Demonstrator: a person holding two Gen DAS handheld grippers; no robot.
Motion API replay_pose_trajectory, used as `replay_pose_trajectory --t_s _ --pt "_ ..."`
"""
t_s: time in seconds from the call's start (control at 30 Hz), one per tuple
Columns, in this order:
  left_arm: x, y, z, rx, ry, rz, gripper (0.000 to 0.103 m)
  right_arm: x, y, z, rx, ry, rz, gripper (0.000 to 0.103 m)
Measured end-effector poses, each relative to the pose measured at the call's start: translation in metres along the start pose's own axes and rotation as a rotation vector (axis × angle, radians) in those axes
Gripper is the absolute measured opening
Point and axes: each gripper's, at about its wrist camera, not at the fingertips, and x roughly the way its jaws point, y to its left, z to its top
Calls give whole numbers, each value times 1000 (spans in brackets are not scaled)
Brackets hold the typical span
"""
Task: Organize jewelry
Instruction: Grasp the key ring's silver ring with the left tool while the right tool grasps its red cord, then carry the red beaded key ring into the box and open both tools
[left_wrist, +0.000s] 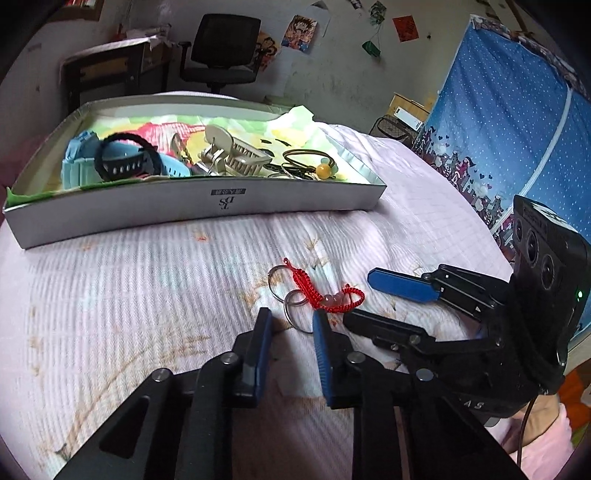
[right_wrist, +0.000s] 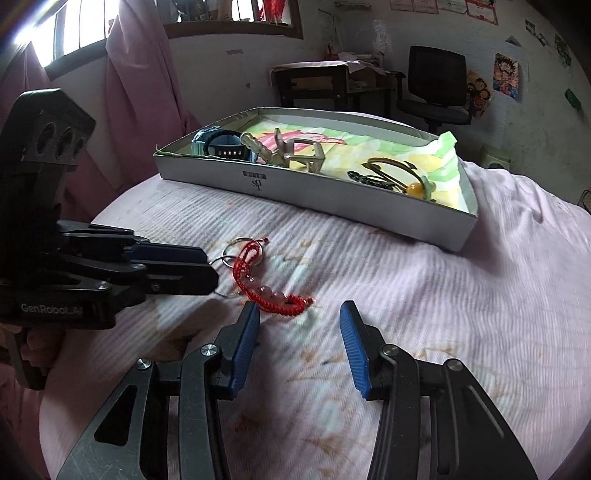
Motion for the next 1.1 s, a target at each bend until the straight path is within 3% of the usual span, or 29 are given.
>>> replay_pose_trajectory --t_s 0.17,0.37,0.7,1.1 --pt "4 3 2 -13 11 -7 11 6 6 3 -29 14 11 26" --pt "7 4 2 -16 10 -10 6 5 9 3 -43 15 10 15" --pt "2 0 -2 8 -24 7 4 2 8 1 -43 4 -6 8" --pt "-26 -2 17 17 -107 52 3 -19 -12 12 73 -126 -46 7"
